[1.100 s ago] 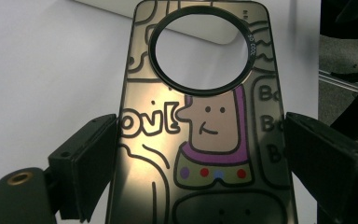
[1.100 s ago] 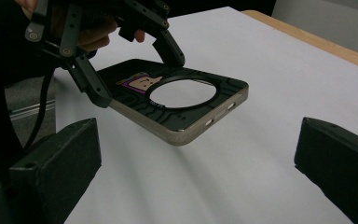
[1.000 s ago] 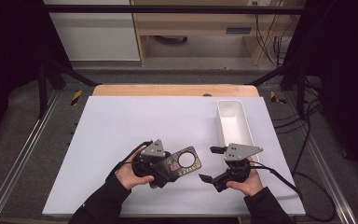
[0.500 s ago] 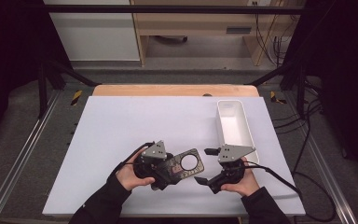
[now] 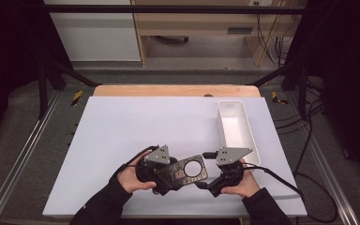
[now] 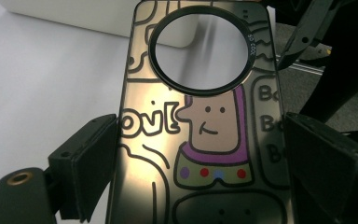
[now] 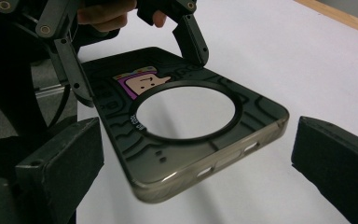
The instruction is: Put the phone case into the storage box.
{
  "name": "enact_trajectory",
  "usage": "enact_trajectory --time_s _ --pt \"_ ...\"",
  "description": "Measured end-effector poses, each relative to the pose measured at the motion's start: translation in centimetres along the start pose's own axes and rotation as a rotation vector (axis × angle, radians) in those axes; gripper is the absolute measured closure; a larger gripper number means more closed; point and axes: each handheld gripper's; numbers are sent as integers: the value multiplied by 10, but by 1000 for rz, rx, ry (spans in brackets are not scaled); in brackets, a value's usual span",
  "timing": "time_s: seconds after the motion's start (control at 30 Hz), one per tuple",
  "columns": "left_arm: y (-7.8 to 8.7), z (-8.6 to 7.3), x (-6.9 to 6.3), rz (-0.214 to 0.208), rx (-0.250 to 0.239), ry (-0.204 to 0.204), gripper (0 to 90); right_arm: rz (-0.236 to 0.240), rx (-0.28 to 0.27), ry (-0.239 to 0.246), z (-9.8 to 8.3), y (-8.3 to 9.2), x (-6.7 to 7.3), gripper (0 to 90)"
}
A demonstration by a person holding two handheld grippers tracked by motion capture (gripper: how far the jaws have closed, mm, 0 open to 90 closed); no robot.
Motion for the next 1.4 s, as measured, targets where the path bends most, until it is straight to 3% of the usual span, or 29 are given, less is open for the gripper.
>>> enact_trajectory --time_s 0.7,1.4 --pt "-3 1 -3 -54 -14 -67 116 83 7 48 2 -8 4 24" --pt "-6 -2 -2 -52 -11 -104 110 125 -8 121 2 -9 3 78"
Point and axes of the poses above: each handheld gripper's, and its own axes: y roughly backward along the jaws, z roughly out of its top, x roughly to its left, and after that the axes turned 11 degrees about x, right-handed
